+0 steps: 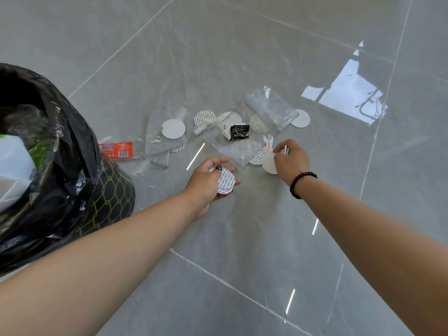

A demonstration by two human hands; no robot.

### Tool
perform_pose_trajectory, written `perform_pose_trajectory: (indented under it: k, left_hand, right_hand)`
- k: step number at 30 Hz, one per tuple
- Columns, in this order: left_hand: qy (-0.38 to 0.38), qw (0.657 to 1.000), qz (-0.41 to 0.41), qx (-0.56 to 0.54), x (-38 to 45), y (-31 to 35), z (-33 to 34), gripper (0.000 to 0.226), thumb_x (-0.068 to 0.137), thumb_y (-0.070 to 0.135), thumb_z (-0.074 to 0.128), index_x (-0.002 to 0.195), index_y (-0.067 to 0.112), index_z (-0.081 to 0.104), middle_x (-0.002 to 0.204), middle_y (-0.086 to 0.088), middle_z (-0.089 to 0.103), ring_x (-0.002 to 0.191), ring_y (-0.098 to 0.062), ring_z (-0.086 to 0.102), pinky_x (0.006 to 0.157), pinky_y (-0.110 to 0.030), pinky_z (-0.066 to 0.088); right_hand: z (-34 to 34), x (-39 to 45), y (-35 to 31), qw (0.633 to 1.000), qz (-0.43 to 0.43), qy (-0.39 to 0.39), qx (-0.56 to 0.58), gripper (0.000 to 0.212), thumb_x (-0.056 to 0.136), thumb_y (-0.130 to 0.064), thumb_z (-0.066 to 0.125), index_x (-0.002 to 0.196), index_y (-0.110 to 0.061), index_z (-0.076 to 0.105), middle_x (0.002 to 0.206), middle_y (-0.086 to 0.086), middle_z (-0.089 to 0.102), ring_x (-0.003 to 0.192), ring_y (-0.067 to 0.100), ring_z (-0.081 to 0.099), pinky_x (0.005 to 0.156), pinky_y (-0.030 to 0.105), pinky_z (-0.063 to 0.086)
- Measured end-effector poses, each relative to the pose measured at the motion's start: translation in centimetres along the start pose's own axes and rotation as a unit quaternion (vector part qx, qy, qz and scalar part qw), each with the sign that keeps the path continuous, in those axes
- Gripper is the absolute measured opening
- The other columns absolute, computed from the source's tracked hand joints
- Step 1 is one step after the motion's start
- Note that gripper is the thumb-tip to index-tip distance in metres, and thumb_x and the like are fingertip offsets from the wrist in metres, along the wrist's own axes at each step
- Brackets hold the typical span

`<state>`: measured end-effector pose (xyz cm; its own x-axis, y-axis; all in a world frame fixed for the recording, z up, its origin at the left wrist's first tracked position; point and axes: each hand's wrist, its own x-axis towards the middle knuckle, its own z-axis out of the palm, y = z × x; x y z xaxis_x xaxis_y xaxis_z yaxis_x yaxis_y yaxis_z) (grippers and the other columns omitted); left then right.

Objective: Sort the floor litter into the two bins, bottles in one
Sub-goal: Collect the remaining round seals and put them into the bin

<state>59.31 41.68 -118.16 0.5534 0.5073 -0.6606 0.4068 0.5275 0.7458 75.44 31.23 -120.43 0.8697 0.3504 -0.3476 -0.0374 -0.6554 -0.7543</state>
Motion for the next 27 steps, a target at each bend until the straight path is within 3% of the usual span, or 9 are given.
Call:
perform_pose_trajectory:
  k: [2, 5, 7, 11, 14, 17, 20, 22, 27]
  left_hand:
    - [0.009, 1.0, 0.002, 0.006, -0.3, 0.1, -0.6, 0.038, 0.096, -0.003, 0.036, 0.12, 0.02, 0.057, 0.116, -0.005, 0.067, 0.083, -0.02, 0.073, 0.062, -0.025, 0.051]
    - [0.014, 1.0, 0.002, 0.023, -0.9, 0.2, -0.9, 0.04, 0.096, -0.003, 0.036, 0.122, 0.02, 0.057, 0.112, -0.003, 0.067, 0.082, -0.019, 0.073, 0.06, -0.023, 0.051]
    - [0.012, 1.0, 0.006, 0.025, -1.4, 0.4, -0.8, 0.04, 0.096, -0.003, 0.035, 0.121, 0.02, 0.057, 0.111, -0.002, 0.067, 0.083, -0.02, 0.073, 0.061, -0.024, 0.051]
    - [0.018, 1.0, 0.013, 0.02, -2.5, 0.7, -1.0, 0.041, 0.096, -0.004, 0.033, 0.119, 0.02, 0.058, 0.111, -0.002, 0.068, 0.085, -0.022, 0.073, 0.062, -0.024, 0.051]
    - [0.019, 0.999, 0.003, 0.041, -3.4, 0.4, -1.6, 0.041, 0.095, -0.004, 0.032, 0.114, 0.021, 0.058, 0.108, -0.001, 0.069, 0.082, -0.021, 0.073, 0.059, -0.023, 0.051]
    - [0.016, 0.999, 0.002, 0.05, -4.0, 0.6, -1.8, 0.04, 0.095, -0.004, 0.032, 0.111, 0.022, 0.058, 0.105, 0.001, 0.069, 0.082, -0.022, 0.074, 0.055, -0.022, 0.049]
    - [0.01, 0.999, 0.01, 0.045, -4.3, 1.3, -1.1, 0.038, 0.096, -0.002, 0.034, 0.112, 0.022, 0.057, 0.105, 0.0, 0.069, 0.081, -0.021, 0.074, 0.054, -0.021, 0.049]
    - [0.002, 0.999, 0.013, 0.042, -4.6, 1.7, -0.4, 0.035, 0.096, 0.0, 0.036, 0.118, 0.021, 0.054, 0.106, 0.0, 0.068, 0.081, -0.02, 0.074, 0.057, -0.023, 0.05]
    - [-0.011, 0.999, 0.038, 0.025, -6.5, 3.6, 1.5, 0.048, 0.091, -0.007, 0.039, 0.133, 0.016, 0.037, 0.123, -0.006, 0.059, 0.097, -0.023, 0.069, 0.069, -0.036, 0.058]
  right_hand:
    - [0.8, 0.8, -0.8, 0.999, -0.007, -0.03, -0.045, 0.024, 0.084, -0.008, 0.049, 0.104, -0.019, 0.057, 0.098, 0.002, 0.052, 0.083, 0.021, 0.051, 0.062, 0.028, 0.045]
    - [2.4, 0.8, -1.0, 0.983, -0.005, -0.088, -0.159, 0.048, 0.085, -0.023, 0.062, 0.128, -0.017, 0.044, 0.111, 0.007, 0.053, 0.1, 0.026, 0.055, 0.077, 0.03, 0.043]
    - [3.1, 0.6, -1.0, 0.975, -0.011, -0.079, -0.207, 0.055, 0.083, -0.033, 0.065, 0.129, -0.016, 0.04, 0.12, 0.01, 0.05, 0.106, 0.03, 0.055, 0.078, 0.031, 0.042]
    - [3.7, 1.3, -2.1, 0.975, 0.04, -0.071, -0.205, 0.055, 0.08, -0.039, 0.065, 0.128, -0.021, 0.044, 0.127, 0.013, 0.041, 0.093, 0.031, 0.055, 0.081, 0.034, 0.048]
    - [3.6, 1.0, -2.1, 0.982, 0.03, -0.074, -0.172, 0.044, 0.086, -0.033, 0.059, 0.127, -0.018, 0.052, 0.127, 0.012, 0.047, 0.08, 0.025, 0.052, 0.075, 0.029, 0.044]
    - [2.7, -1.0, -1.1, 0.991, 0.022, -0.077, -0.106, 0.035, 0.089, -0.025, 0.058, 0.123, -0.015, 0.059, 0.111, 0.007, 0.062, 0.094, 0.025, 0.058, 0.074, 0.027, 0.045]
    - [0.6, -2.8, 0.4, 0.993, 0.095, -0.064, 0.036, 0.003, 0.084, -0.015, 0.064, 0.084, -0.012, 0.063, 0.088, 0.01, 0.062, 0.084, 0.029, 0.061, 0.068, 0.04, 0.058]
    - [-0.8, -4.2, 0.8, 0.966, 0.164, -0.062, 0.191, 0.016, 0.084, -0.003, 0.062, 0.072, -0.009, 0.053, 0.087, 0.013, 0.058, 0.08, 0.03, 0.058, 0.06, 0.039, 0.06]
    - [-3.7, -6.5, -2.2, 0.911, 0.119, -0.017, 0.396, 0.019, 0.086, 0.007, 0.054, 0.096, -0.008, 0.05, 0.094, 0.016, 0.059, 0.097, 0.036, 0.067, 0.075, 0.043, 0.06]
